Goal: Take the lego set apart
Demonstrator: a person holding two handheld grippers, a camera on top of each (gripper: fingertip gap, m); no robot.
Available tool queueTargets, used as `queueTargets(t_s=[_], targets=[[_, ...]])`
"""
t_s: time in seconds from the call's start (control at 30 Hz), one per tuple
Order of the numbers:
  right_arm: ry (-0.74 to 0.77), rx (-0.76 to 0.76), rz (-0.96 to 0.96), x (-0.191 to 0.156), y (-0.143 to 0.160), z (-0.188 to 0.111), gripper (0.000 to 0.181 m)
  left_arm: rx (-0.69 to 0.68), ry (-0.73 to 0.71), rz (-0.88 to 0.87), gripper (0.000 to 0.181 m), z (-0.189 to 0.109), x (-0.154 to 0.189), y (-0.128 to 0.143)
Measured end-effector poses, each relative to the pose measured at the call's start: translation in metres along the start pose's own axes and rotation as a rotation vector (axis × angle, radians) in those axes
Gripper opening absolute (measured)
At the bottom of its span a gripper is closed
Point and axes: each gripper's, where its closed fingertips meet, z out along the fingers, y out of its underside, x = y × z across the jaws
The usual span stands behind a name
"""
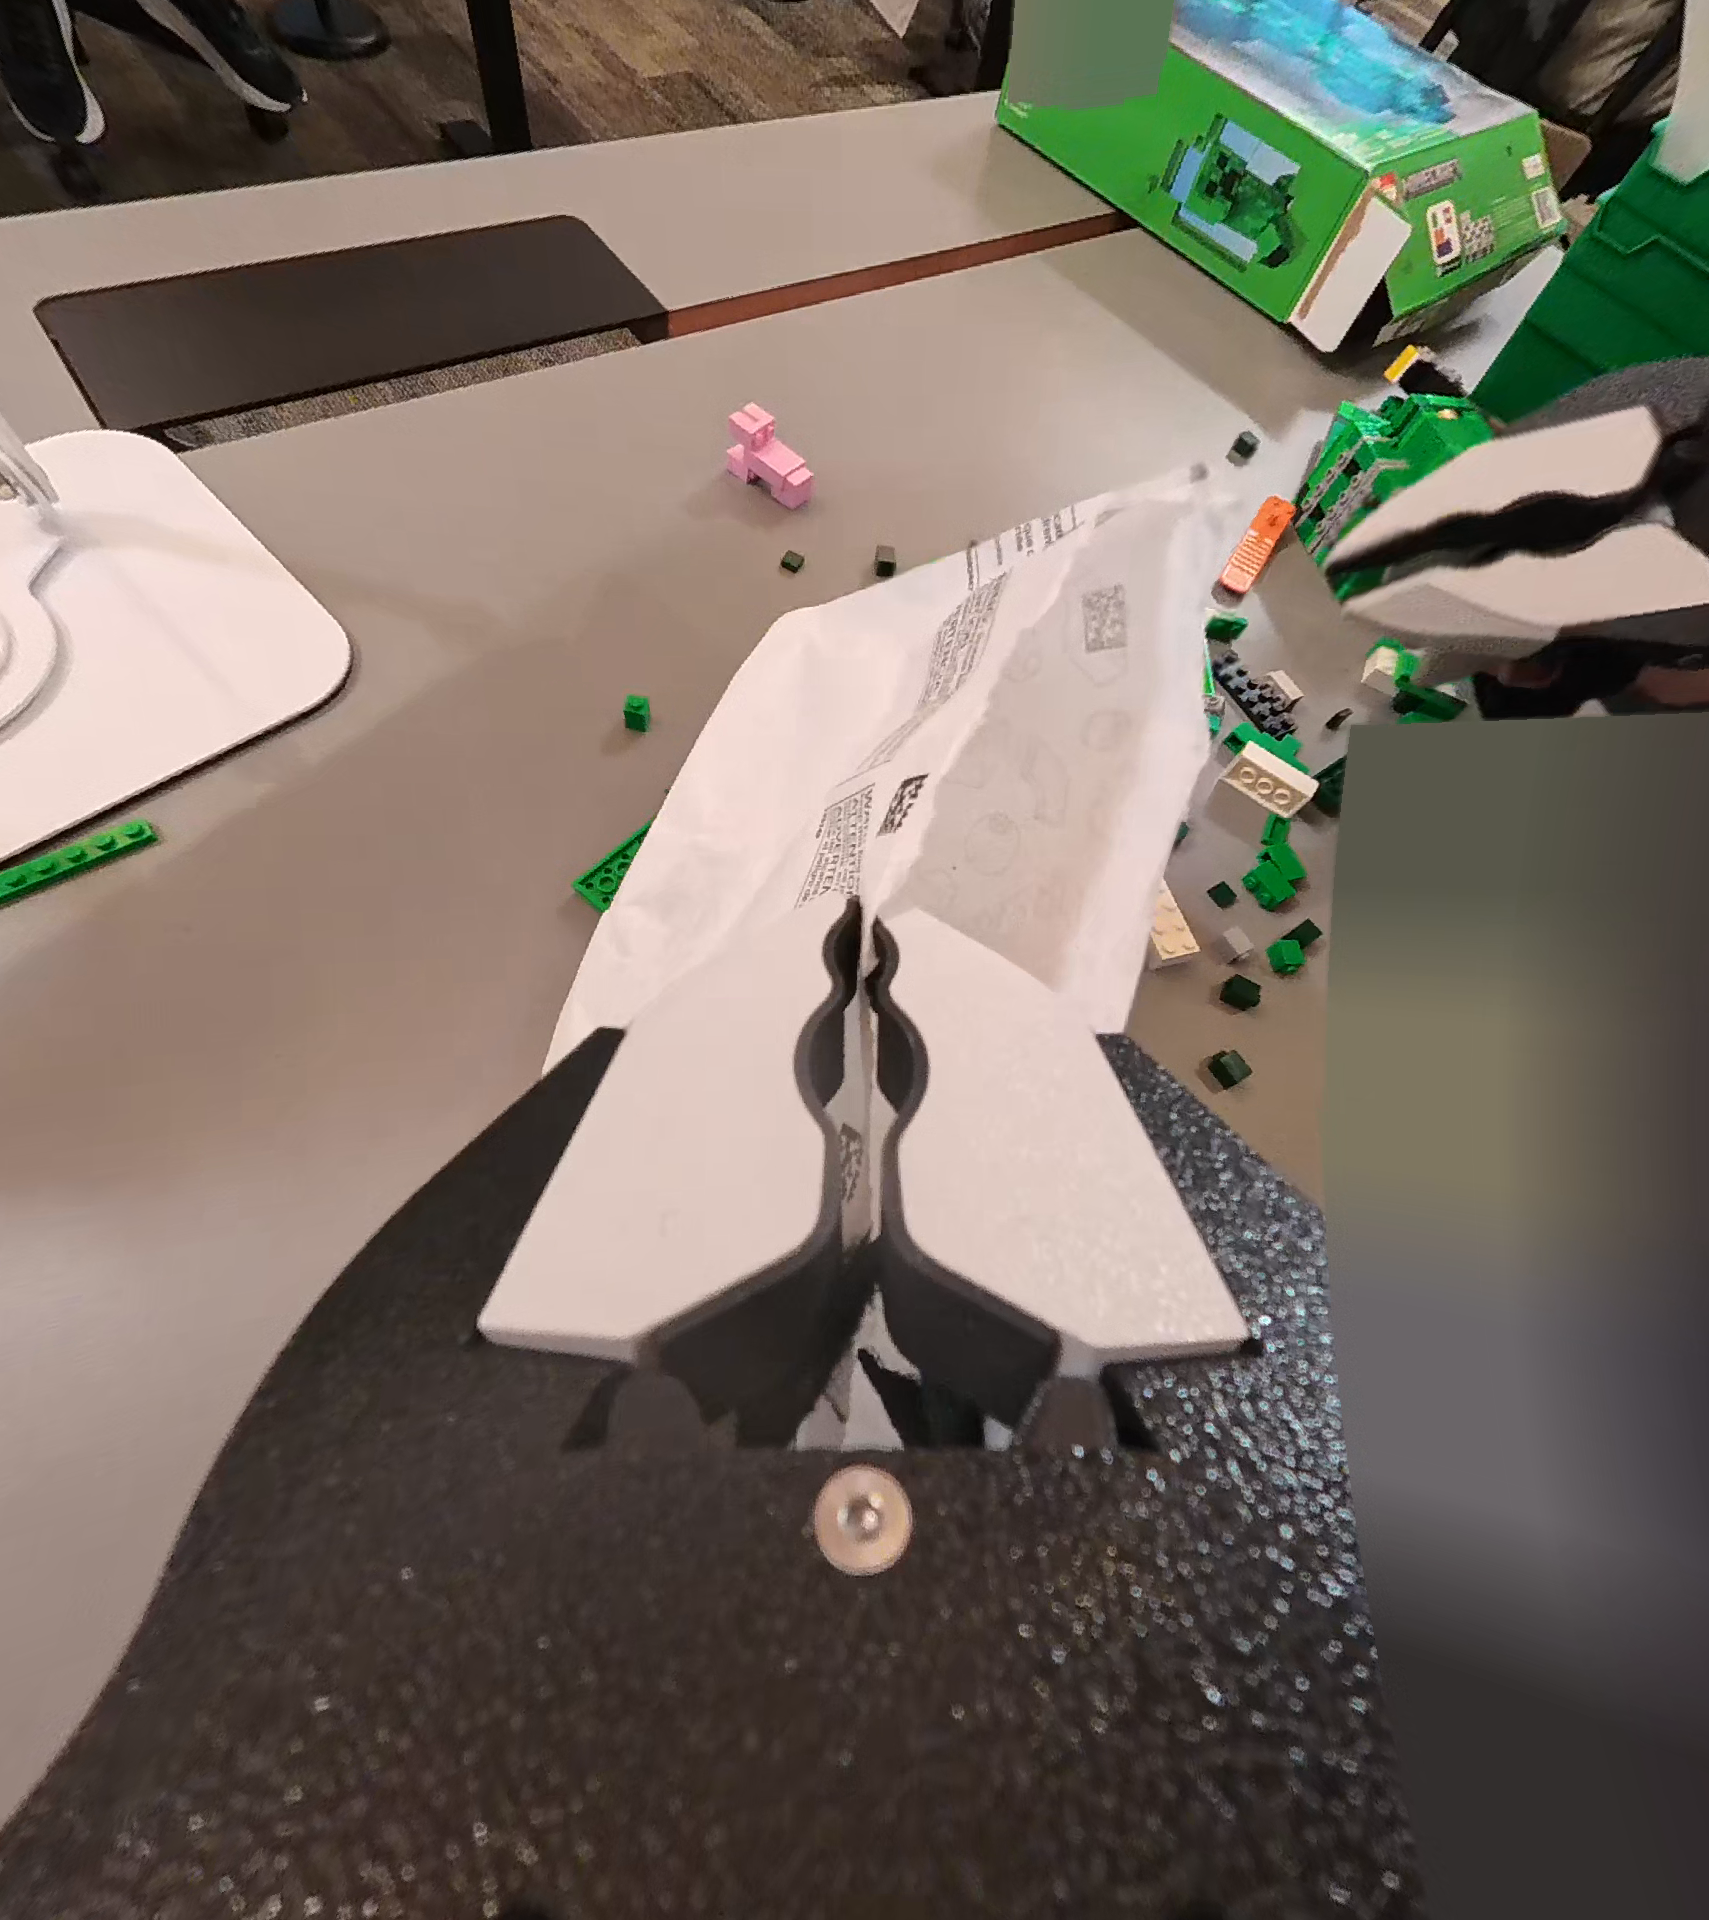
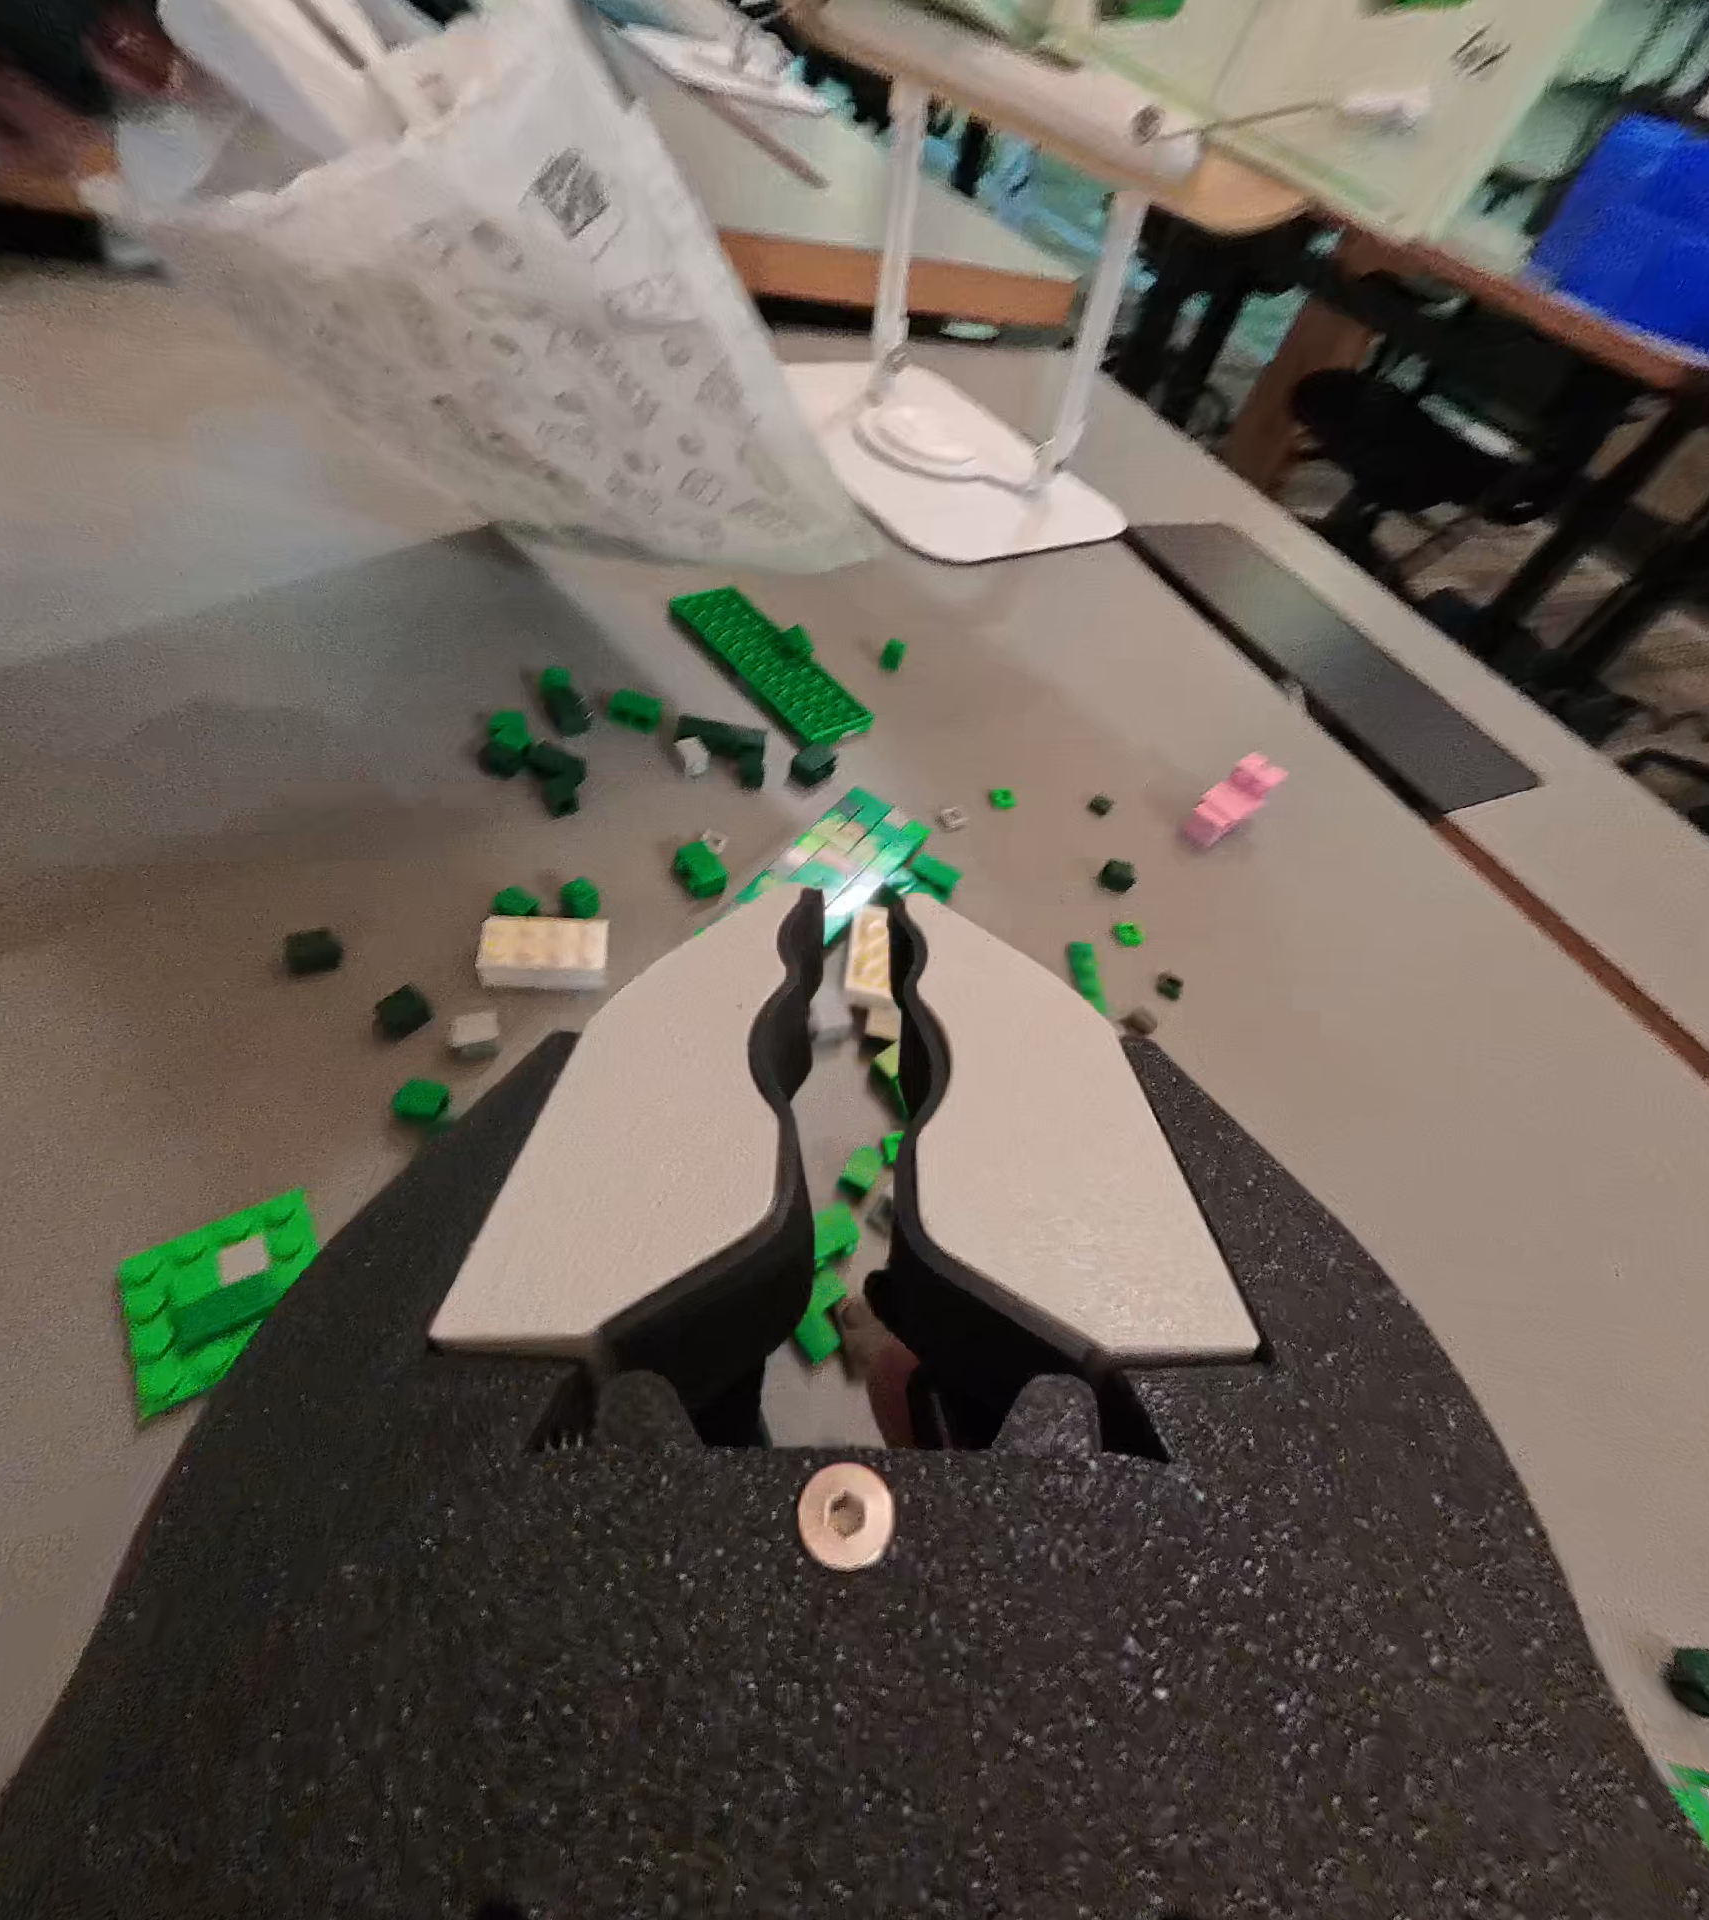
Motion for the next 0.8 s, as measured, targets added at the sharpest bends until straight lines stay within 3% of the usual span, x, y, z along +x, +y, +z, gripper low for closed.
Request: queueTargets(t_s=[0.1,0.4,0.57,0.67,0.8], targets=[[-0.130,-0.086,0.036,-0.014,0.017,-0.003,0.011,0.006,-0.003,-0.002,0.000,-0.001,-0.001,-0.001],[-0.250,-0.184,-0.043,-0.038,0.036,0.002,0.016,0.004,-0.007,0.016,0.000,0.000,0.003,-0.002],[-0.554,-0.327,0.004,-0.095,0.050,0.005,0.016,-0.009,0.002,0.027,0.000,0.002,0.007,-0.001],[-0.531,-0.388,-0.086,-0.101,0.058,0.014,0.018,-0.006,0.006,0.031,0.000,0.002,0.009,-0.002],[-0.378,-0.381,-0.132,-0.082,0.056,0.025,0.019,-0.014,0.013,0.036,0.000,0.004,0.011,-0.001]])
